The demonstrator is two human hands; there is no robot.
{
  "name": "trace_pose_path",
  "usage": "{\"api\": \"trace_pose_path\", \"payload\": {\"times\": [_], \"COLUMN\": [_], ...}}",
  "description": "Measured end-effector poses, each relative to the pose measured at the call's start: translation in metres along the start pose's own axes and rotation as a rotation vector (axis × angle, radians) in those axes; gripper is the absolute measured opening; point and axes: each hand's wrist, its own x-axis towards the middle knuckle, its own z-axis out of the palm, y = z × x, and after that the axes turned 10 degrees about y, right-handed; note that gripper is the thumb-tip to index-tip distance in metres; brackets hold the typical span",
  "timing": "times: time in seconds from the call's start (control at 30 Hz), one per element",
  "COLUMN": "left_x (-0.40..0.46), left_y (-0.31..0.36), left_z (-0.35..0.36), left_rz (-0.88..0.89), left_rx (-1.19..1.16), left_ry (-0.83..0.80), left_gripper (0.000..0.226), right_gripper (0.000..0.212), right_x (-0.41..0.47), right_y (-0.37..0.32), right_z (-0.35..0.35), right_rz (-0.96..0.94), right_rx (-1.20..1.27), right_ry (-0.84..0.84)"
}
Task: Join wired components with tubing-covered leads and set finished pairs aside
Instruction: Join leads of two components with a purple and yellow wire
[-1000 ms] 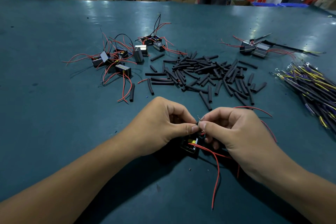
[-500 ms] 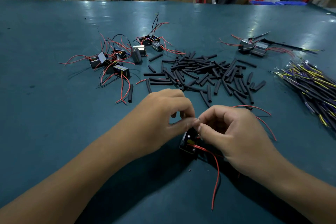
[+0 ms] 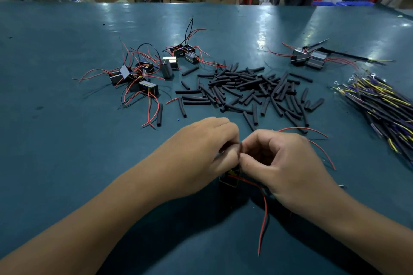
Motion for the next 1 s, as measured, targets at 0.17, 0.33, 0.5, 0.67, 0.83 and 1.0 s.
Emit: {"api": "trace_pose_path", "payload": {"times": [0.17,0.33,0.5,0.67,0.83,1.0], "left_x": [-0.003,-0.002,-0.001,0.001,0.002,0.005], "left_y": [-0.002,0.001,-0.016,-0.026,-0.025,-0.024], "left_z": [0.001,0.006,-0.016,-0.025,-0.021,-0.018], "left_rz": [-0.185,-0.605,-0.379,-0.008,0.162,0.277], "left_rx": [-0.118,-0.417,-0.472,-0.253,-0.061,0.052], "left_ry": [0.01,-0.041,-0.025,-0.006,0.044,0.078], "left_gripper": [0.019,0.032,0.022,0.019,0.013,0.02], "right_gripper": [0.013,0.014,0.009,0.007,0.005,0.006], "right_x": [-0.001,-0.002,0.001,0.002,0.003,0.004], "right_y": [-0.001,-0.003,-0.003,-0.001,-0.002,-0.001], "right_z": [0.0,0.001,-0.002,-0.004,-0.006,-0.008], "right_rz": [-0.011,-0.11,-0.147,-0.136,-0.136,-0.147], "right_rx": [0.016,-0.085,-0.097,-0.082,-0.08,-0.087], "right_ry": [-0.014,-0.02,-0.035,-0.04,-0.056,-0.066]}}
